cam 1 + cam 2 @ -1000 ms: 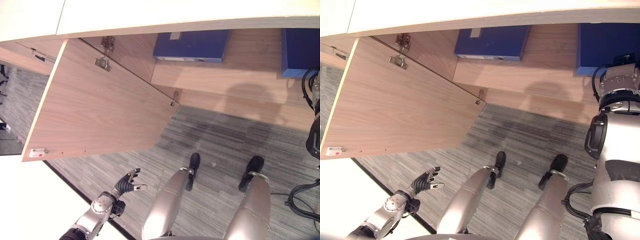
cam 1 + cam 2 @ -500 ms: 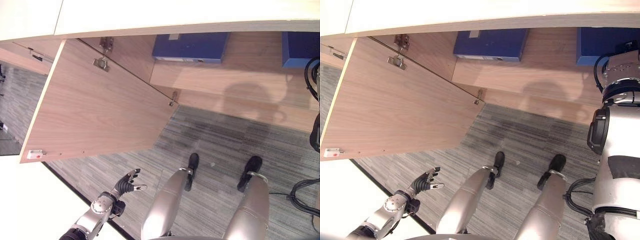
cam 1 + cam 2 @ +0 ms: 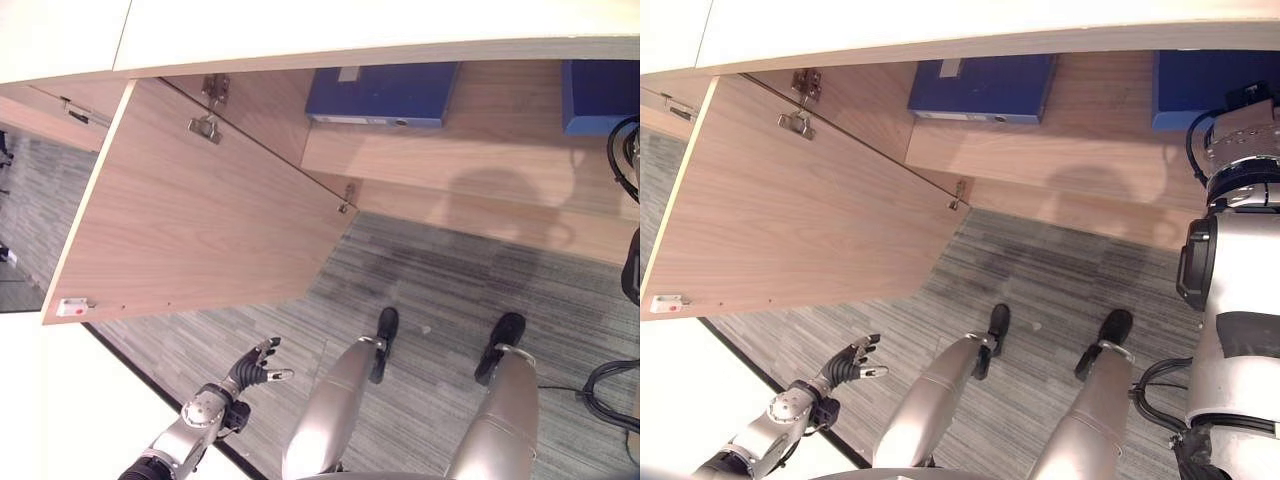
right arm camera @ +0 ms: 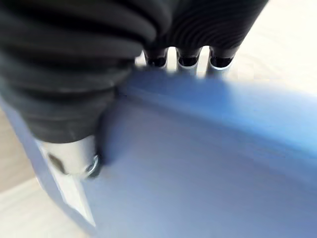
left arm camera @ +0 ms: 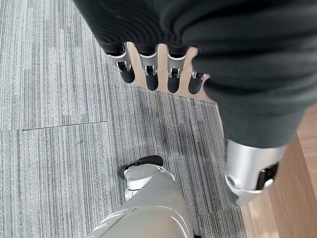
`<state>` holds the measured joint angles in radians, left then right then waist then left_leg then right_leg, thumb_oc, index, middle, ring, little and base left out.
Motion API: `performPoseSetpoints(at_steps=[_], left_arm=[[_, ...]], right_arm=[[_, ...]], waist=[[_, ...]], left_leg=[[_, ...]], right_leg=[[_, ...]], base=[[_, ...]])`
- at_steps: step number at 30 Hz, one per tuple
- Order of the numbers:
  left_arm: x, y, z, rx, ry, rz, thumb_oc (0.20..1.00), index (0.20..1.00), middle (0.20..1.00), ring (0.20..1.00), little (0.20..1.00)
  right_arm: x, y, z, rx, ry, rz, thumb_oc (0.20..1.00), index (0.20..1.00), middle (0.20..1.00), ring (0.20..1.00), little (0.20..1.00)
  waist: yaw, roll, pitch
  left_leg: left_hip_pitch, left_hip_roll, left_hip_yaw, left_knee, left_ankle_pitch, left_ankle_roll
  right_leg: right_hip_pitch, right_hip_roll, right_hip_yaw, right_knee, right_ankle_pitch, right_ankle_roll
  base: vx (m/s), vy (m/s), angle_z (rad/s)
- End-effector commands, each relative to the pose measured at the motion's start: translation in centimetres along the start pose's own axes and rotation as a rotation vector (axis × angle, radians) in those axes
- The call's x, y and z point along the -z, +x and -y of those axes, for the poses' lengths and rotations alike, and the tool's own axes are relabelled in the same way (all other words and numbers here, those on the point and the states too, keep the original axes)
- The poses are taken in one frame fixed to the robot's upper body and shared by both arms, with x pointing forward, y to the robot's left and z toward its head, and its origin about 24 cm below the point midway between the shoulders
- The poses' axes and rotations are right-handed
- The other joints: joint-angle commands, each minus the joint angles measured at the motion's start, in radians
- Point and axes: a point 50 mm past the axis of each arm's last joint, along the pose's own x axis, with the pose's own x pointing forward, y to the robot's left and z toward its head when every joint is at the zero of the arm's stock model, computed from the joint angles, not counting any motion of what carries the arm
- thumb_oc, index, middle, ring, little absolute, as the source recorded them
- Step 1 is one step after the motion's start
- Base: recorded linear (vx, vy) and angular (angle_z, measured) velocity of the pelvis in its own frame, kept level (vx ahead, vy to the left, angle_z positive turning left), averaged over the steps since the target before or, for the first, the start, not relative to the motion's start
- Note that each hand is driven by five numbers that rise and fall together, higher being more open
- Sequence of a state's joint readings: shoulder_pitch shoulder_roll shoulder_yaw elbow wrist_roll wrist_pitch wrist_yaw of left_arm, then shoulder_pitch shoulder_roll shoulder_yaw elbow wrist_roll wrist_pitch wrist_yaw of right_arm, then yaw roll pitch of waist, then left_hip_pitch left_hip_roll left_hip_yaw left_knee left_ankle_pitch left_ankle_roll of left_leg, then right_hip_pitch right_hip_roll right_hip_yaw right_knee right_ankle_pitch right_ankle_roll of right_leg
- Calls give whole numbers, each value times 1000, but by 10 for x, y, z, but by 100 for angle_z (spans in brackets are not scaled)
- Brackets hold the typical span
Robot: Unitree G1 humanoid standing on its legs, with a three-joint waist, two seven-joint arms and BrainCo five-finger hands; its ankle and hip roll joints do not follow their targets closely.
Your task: Put the empty folder in the office cabinet
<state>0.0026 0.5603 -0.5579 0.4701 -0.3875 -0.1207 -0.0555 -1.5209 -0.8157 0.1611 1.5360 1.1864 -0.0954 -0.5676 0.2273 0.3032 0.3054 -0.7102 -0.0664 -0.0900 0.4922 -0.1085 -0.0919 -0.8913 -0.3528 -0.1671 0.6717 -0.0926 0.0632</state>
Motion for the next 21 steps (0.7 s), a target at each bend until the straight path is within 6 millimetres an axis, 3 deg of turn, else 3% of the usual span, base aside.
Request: performPoseSetpoints(at_steps=[1, 14, 19, 20, 21], left_arm=[[11, -12, -29, -74, 23, -54, 1000, 1000, 1000, 1000, 1000], [12, -10, -26, -84, 11, -65, 1000, 1000, 1000, 1000, 1000], [11, -6, -23, -93, -4, -63, 1000, 1000, 1000, 1000, 1000], [9, -5, -24, -97, -5, -56, 1000, 1000, 1000, 1000, 1000], [10, -5, -22, -97, -16, -56, 1000, 1000, 1000, 1000, 1000]], right_arm=[[-58, -23, -41, -184, 56, 151, 1000, 1000, 1000, 1000, 1000], [-28, -15, -30, -122, 74, 50, 1000, 1000, 1000, 1000, 1000], [11, -9, -15, -55, 59, -47, 1000, 1000, 1000, 1000, 1000], [17, -9, -13, -46, 44, -51, 567, 567, 567, 567, 567], [28, -10, -13, -41, -2, -57, 950, 950, 950, 950, 950]], waist=[[20, 6, 16], [14, 1, 26], [5, 2, 45], [4, -1, 47], [4, -2, 56]], left_leg=[[-9, 25, 13, -128, 22, -14], [9, 31, 17, -152, 32, -14], [20, 35, 18, -172, 50, -12], [22, 36, 18, -173, 49, -12], [20, 38, 24, -175, 66, -9]], right_leg=[[135, 9, 45, 103, -219, 107], [150, 16, 38, 88, -216, 105], [160, 27, 35, 71, -200, 101], [162, 29, 35, 70, -199, 101], [159, 31, 29, 64, -180, 96]], base=[[0, 0, 0], [0, 0, 0], [0, -2, -1], [-77, 20, -5], [-9, -6, -6]])
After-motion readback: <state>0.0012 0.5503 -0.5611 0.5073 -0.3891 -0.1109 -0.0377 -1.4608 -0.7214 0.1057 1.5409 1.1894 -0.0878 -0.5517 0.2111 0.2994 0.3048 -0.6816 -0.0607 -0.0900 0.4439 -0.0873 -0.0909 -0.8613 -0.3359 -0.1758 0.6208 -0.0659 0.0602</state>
